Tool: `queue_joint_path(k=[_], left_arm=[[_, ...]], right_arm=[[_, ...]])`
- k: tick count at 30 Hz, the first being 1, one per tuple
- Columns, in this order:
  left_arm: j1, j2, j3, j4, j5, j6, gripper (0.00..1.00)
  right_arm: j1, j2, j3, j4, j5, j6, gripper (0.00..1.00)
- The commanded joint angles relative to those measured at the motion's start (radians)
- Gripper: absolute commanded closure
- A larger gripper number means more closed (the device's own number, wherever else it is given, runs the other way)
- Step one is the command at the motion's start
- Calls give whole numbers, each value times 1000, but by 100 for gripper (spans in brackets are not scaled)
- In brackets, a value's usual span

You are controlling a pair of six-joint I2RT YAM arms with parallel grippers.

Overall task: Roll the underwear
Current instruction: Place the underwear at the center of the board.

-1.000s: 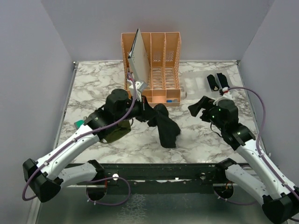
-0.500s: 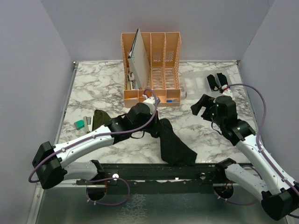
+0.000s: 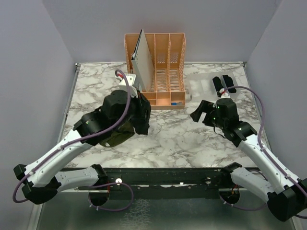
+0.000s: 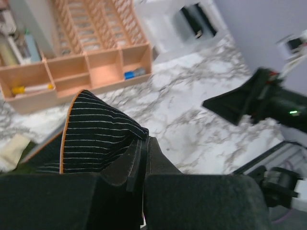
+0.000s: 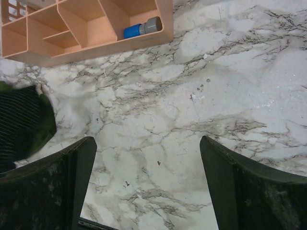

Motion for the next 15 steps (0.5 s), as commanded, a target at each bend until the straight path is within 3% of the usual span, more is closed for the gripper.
queue_joint_path(k=[1, 4, 8, 12, 13, 14, 15], left_arm=[[-2, 85, 168, -66, 192, 78, 100], [-16, 206, 184, -55, 309, 48, 100], [-91, 376, 140, -5, 312, 22, 100], [-180, 540, 103, 118, 369, 5, 100], [-199, 580, 102, 138, 383, 2, 84], [-219, 617, 111, 141, 393, 1, 58], [-229, 640, 122, 139, 391, -4, 40]], right_arm=[[2, 2, -7, 25, -20, -17, 6], [2, 5, 1, -1, 52, 6, 4], [-5, 36, 16, -61, 198, 21, 0], [-88, 65, 12, -94, 203, 29, 0], [-120, 67, 5, -92, 189, 27, 0], [-153, 68, -2, -90, 177, 27, 0], [-184, 66, -7, -90, 164, 26, 0]])
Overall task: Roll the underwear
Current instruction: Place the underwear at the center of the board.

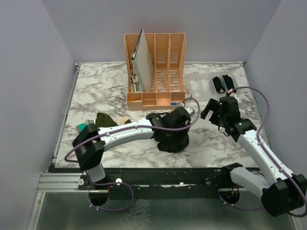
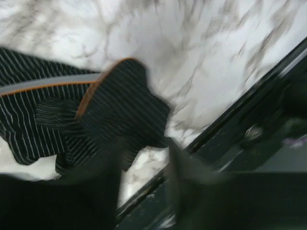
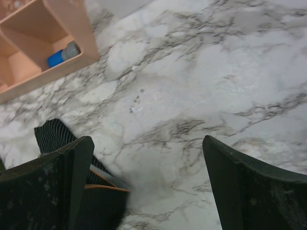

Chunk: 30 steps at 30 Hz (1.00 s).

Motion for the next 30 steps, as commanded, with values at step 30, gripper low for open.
queue_joint_path(k=[30], left_arm=[[370, 161, -95, 121, -3, 85, 1]], right_arm=[[57, -167, -193, -173, -517, 176, 23]])
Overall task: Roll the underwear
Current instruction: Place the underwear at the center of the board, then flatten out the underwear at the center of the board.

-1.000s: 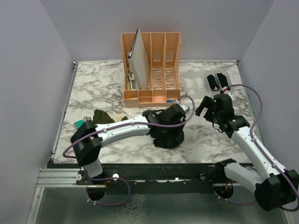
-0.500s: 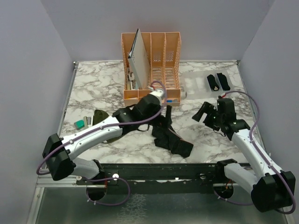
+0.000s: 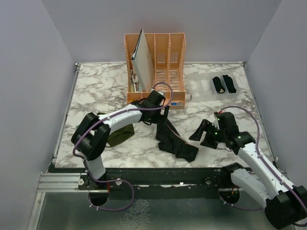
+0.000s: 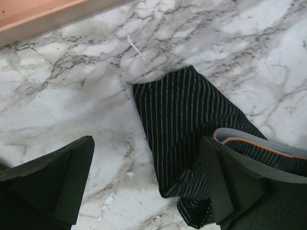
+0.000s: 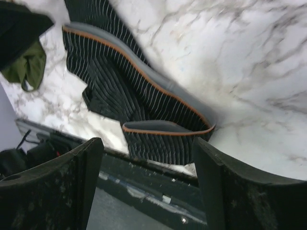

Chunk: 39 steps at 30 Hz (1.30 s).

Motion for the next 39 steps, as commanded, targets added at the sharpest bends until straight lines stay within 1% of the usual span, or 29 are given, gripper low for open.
queue_joint_path(k=[1, 4, 6, 8, 12, 15, 16, 20, 21, 24, 25, 26, 27, 28, 29, 30, 31, 32, 33, 34, 35, 36, 37, 38, 39], left_arm=[[35, 80, 60, 28, 30, 21, 1], [44, 134, 81, 49, 40, 52, 3], [44, 165, 104, 46, 50, 75, 7], [44, 180, 109, 51, 95, 89, 8], [44, 207, 98, 67, 107, 108, 11], [44, 226, 89, 79, 136, 117, 19], [44, 223, 81, 86, 144, 117, 21], [45, 204, 35, 121, 155, 118, 24], [45, 206, 30, 127, 165, 123, 29], [45, 214, 16, 157, 198, 127, 46], [45, 214, 9, 172, 201, 122, 55], [47, 212, -2, 194, 212, 111, 60], [53, 206, -14, 217, 230, 99, 62], [57, 202, -24, 242, 249, 86, 66], [60, 196, -32, 261, 263, 78, 73], [62, 193, -35, 275, 276, 73, 79], [64, 191, -36, 281, 282, 71, 83], [66, 190, -36, 281, 285, 70, 91], [66, 188, -36, 279, 288, 70, 97], [66, 186, -37, 273, 287, 68, 99], [66, 181, -37, 263, 277, 66, 96], [67, 170, -43, 258, 261, 62, 88], [67, 153, -55, 260, 248, 57, 76], [66, 132, -68, 262, 233, 52, 67], [67, 106, -84, 265, 222, 50, 58]], right_arm=[[138, -5, 36, -67, 62, 81, 27], [291, 34, 60, -74, 220, 163, 25], [360, 84, 96, -107, 308, 204, 22], [420, 120, 127, -117, 394, 226, 21], [472, 205, 169, -127, 485, 248, 19], [488, 276, 178, -87, 480, 248, 19], [500, 298, 182, -80, 488, 254, 21], [534, 366, 193, -110, 559, 282, 34], [536, 368, 189, -112, 572, 287, 40], [537, 320, 180, -104, 591, 285, 58], [538, 288, 181, -104, 600, 277, 65], [538, 262, 182, -109, 610, 274, 75], [538, 237, 181, -114, 619, 271, 86], [538, 215, 181, -121, 628, 270, 90], [537, 199, 180, -129, 632, 267, 97], [537, 187, 180, -138, 630, 266, 99], [537, 178, 179, -147, 624, 265, 99], [537, 170, 179, -152, 617, 263, 99], [537, 164, 179, -154, 604, 263, 95], [537, 159, 177, -152, 587, 265, 85], [538, 157, 171, -135, 558, 256, 74], [537, 159, 163, -107, 516, 240, 62], [538, 169, 161, -86, 479, 226, 53], [538, 187, 162, -74, 448, 218, 48], [537, 209, 165, -67, 431, 216, 45]])
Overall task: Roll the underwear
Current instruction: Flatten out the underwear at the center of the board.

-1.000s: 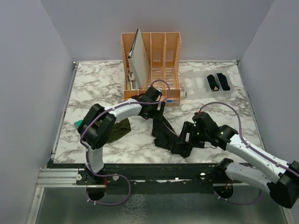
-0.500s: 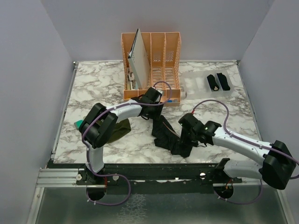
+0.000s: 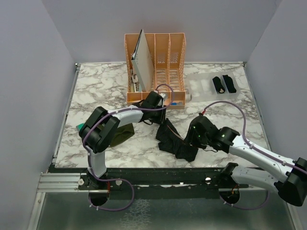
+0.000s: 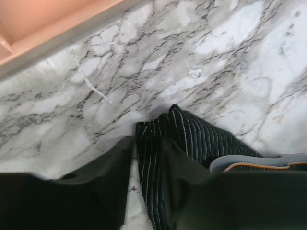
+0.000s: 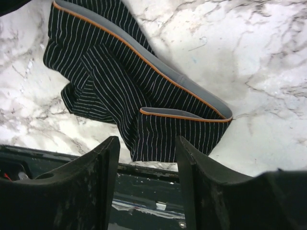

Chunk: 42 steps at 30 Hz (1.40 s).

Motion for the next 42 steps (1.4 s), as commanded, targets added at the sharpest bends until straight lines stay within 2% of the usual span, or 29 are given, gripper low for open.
queue_joint_path(k=[1, 5, 11, 15, 19, 28, 31, 35, 38, 42], left_arm=[[-1, -106, -71, -14, -27, -24, 49], [-1, -210, -118, -27, -54, -8, 32], [-5, -354, -225, 49, 89, 105, 23], [-22, -343, -222, 53, 161, 158, 22], [-41, -307, -203, 31, 165, 199, 22], [-74, -225, -147, 20, 232, 256, 22], [-82, -188, -122, 19, 262, 266, 24], [-85, -156, -106, 13, 299, 270, 42], [-87, -154, -106, 10, 317, 270, 62], [-87, -156, -103, 0, 330, 276, 94]], right_arm=[[7, 66, 1, 36, -114, -33, 42], [16, 156, 32, 37, -90, -46, 38], [56, 280, 95, -41, 38, -34, 34], [75, 331, 106, -23, 59, -33, 36], [89, 373, 138, -103, 132, -18, 44], [94, 280, 74, -107, 150, -2, 79], [95, 228, 50, -109, 154, 8, 86], [95, 176, 13, -106, 157, 27, 91], [95, 152, -13, -96, 150, 42, 95], [94, 132, -38, -77, 145, 53, 98]])
